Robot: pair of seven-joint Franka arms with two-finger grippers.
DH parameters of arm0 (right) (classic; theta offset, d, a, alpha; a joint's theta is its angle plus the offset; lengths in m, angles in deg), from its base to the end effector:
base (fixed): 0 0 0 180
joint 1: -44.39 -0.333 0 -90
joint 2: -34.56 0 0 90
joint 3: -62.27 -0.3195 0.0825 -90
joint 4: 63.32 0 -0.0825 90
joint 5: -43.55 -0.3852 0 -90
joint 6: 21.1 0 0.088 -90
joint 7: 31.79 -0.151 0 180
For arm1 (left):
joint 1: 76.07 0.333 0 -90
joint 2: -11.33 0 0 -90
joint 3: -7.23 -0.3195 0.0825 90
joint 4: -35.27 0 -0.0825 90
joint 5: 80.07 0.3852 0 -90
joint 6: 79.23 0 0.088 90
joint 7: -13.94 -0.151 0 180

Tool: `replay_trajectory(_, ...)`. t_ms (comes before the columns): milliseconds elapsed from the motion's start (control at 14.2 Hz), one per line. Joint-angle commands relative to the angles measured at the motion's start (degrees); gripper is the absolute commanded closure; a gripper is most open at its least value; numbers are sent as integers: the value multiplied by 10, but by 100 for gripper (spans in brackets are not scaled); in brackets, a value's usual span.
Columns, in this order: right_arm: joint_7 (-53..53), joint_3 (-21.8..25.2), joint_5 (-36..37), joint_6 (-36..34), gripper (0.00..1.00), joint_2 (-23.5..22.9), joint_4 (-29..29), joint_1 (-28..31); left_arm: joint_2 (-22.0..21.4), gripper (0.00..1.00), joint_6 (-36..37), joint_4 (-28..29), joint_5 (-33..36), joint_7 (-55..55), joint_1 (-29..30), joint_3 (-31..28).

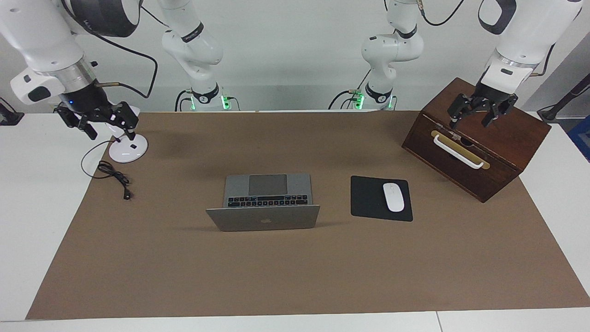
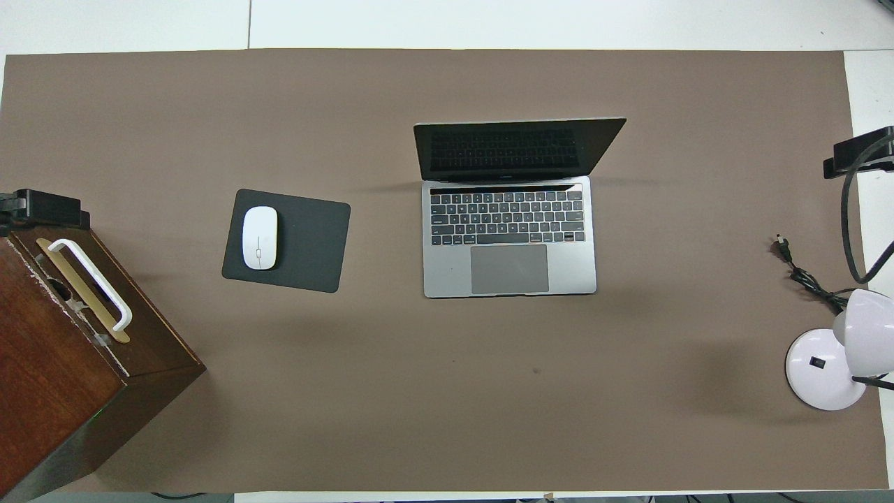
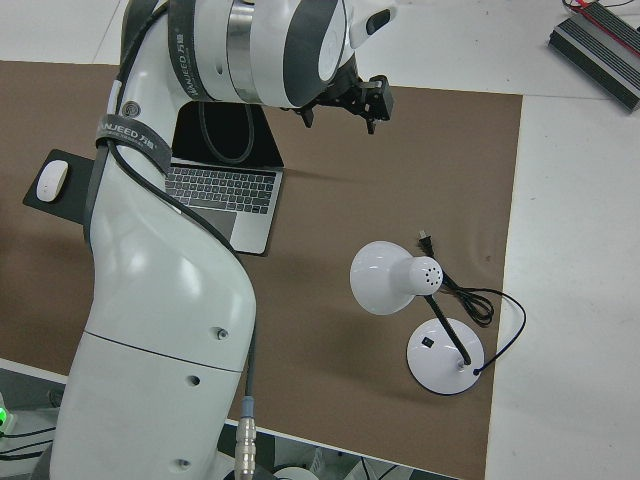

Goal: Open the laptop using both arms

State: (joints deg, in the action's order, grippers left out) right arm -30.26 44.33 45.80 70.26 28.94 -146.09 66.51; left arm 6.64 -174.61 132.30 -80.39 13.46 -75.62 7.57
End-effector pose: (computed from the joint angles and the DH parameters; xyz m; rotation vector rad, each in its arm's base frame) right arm 0.5880 -0.0575 0.5926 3.1275 -0.0762 0.0877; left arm 0.5402 0.0001 0.5788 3.1357 -0.0095 0.0832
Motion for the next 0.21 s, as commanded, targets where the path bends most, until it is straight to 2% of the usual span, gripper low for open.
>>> replay_trajectory(0, 2, -5, -3, 22, 0, 12, -18, 3, -3, 0, 12, -4, 9, -1, 2, 1)
replay_trajectory(141, 3, -5, -4, 22, 0, 12, -18, 2, -3, 0, 11, -4, 9, -1, 2, 1)
